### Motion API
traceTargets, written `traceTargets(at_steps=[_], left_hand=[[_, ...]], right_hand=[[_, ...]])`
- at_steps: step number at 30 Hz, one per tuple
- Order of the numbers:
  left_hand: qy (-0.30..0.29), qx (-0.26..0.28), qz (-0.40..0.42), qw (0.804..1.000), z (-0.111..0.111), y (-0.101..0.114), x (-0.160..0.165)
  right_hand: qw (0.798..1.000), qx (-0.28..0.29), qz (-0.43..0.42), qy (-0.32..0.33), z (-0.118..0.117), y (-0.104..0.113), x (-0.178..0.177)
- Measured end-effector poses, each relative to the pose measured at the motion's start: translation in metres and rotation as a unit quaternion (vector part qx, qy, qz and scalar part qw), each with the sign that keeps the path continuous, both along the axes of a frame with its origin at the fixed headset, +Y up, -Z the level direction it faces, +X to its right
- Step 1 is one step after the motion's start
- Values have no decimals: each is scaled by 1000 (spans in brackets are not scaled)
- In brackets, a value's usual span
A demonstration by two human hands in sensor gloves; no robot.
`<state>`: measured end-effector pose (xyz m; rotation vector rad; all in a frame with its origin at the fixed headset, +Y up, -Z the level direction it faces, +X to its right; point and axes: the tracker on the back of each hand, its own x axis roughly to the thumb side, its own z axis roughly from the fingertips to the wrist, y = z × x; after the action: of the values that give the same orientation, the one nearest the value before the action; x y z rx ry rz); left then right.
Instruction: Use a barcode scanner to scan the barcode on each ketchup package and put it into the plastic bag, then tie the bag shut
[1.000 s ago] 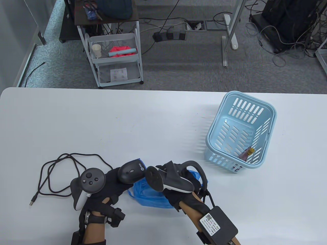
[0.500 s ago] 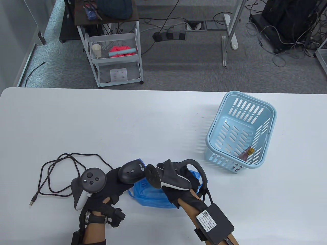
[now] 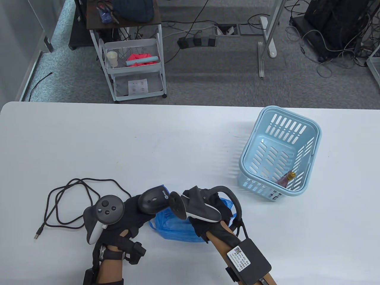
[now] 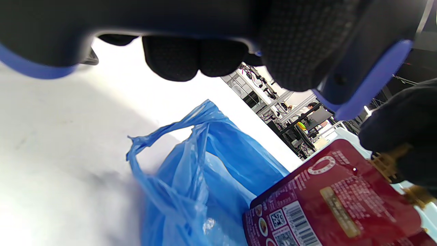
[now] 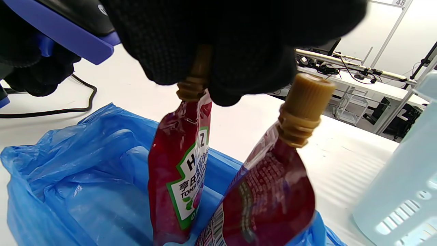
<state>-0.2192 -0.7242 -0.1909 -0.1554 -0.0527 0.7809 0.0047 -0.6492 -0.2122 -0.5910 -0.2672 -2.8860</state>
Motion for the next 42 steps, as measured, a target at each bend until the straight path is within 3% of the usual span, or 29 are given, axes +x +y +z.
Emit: traceTargets(at_steps=[8,24,39,42], left_hand=[[3,-1,0,1000,0,0,0],[0,-4,-6,1000,-1,-1,2],[0,-5,-9,1000,-1,-1,2],[1,-5,-9,1000,-1,-1,2]], right_hand=[[1000,-20,-12,-11,0,3,3],[995,7,-97,-31,-3,35,22],[989,27,-104,-100,-15,67,72],[986,53,-112,-115,-19,72,88]])
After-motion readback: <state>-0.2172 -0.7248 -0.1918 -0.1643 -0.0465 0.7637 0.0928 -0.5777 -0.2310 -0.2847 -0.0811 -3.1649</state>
